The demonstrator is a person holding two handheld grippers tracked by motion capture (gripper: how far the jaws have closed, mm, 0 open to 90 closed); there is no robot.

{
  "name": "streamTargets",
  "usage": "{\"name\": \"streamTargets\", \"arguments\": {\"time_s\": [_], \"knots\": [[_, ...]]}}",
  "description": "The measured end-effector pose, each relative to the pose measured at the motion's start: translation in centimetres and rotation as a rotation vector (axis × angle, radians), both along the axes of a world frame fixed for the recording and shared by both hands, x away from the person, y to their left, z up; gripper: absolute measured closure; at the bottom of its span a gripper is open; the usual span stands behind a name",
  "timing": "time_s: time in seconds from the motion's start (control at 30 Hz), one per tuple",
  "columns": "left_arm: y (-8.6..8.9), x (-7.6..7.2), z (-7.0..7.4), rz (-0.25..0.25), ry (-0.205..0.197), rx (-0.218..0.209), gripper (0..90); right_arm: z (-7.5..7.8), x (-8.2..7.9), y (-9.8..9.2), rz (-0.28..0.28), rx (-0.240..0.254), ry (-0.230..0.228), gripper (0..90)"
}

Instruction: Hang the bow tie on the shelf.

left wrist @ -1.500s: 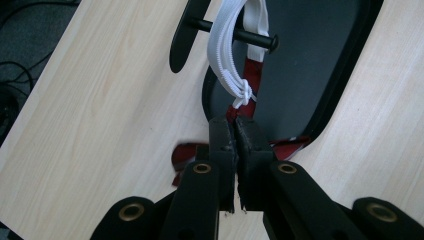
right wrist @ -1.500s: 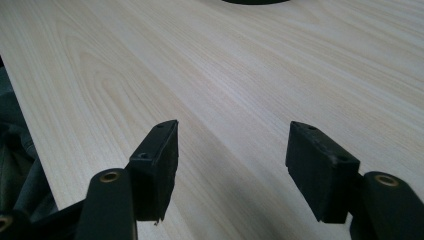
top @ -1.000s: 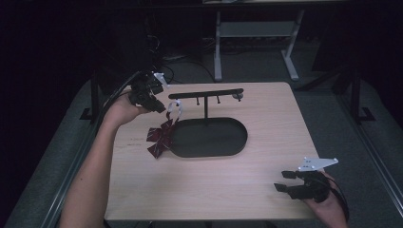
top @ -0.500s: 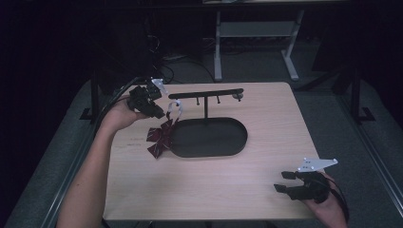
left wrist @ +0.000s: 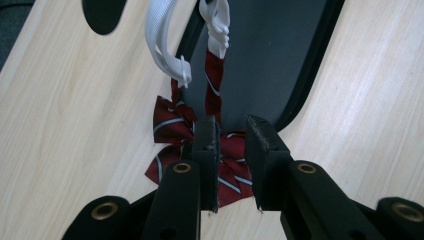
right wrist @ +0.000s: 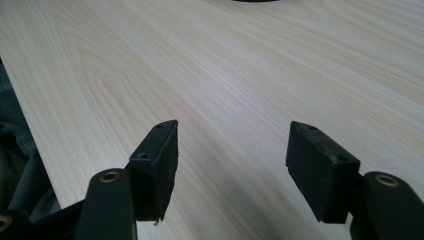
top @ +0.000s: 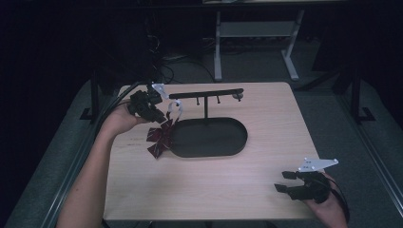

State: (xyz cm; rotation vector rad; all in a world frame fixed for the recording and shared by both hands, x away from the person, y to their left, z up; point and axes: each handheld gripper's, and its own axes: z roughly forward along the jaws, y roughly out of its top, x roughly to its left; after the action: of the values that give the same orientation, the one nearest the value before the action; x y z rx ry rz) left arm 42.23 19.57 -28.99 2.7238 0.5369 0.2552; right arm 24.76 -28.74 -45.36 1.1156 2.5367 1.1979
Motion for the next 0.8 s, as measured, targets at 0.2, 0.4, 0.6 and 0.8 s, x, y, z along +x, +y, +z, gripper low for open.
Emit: {"name": "streamTargets", "arguments": {"time_s": [0.2, 0.4, 0.6, 0.8], "knots": [[0.0, -0.4, 0.0, -0.005, -0.006, -0.015, 75.0, 0.0, 0.0, 0.0, -0.002, -0.001, 0.001, 37.1], [0.3, -0.9, -0.6, -0.006, -0.008, -0.022, 73.6, 0.0, 0.0, 0.0, 0.002, -0.004, -0.007, 37.1], [0.8, -1.3, -1.0, -0.006, -0.004, -0.027, 72.6, 0.0, -0.1, 0.1, -0.001, -0.007, -0.003, 37.1], [1.2, -1.7, -1.2, -0.001, -0.004, -0.036, 71.8, 0.0, -0.1, 0.1, -0.004, -0.006, -0.003, 37.0]]}}
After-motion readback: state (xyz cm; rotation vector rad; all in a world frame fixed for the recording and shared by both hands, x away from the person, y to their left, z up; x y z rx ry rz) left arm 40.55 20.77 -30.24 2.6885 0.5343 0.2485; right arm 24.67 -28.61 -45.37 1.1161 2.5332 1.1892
